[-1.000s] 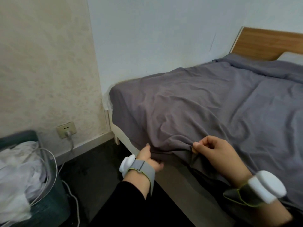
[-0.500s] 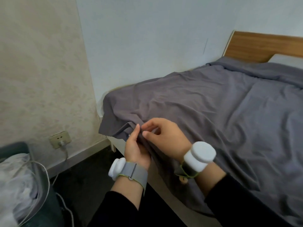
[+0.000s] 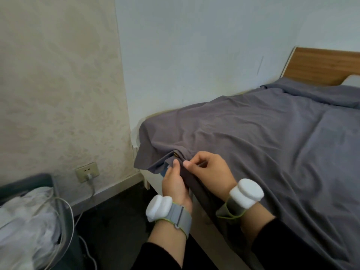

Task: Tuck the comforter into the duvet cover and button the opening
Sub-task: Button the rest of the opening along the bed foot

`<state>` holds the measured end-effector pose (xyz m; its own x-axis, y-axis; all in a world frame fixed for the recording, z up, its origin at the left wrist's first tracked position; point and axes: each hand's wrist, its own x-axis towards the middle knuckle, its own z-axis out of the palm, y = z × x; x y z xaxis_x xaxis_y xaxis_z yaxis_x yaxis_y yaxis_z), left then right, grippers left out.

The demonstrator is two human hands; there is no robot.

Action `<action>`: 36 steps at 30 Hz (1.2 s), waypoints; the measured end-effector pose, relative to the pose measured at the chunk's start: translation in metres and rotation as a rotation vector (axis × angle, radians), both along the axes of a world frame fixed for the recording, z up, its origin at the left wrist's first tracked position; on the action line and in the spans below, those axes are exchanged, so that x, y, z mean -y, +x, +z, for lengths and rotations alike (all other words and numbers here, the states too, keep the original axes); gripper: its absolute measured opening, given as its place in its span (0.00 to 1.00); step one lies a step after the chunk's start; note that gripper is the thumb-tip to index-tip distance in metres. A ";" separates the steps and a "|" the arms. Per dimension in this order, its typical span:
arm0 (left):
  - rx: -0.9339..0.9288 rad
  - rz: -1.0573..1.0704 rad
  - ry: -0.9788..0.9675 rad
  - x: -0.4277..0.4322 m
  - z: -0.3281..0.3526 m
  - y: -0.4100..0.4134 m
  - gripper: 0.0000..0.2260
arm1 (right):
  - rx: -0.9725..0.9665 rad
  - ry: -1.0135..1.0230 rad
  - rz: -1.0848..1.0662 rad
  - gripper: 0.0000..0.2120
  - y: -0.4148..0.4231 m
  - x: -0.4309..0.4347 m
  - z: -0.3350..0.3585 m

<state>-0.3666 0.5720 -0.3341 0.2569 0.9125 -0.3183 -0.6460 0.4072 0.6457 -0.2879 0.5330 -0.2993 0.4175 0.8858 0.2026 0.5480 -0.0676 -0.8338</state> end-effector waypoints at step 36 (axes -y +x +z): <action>-0.186 0.107 0.004 -0.014 -0.012 0.002 0.08 | -0.258 0.085 0.099 0.07 0.029 -0.030 0.032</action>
<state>-0.3647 0.5863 -0.3462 0.0959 0.9327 -0.3477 -0.5547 0.3401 0.7593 -0.2586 0.5630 -0.2673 0.3774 0.9092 0.1759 0.3171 0.0515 -0.9470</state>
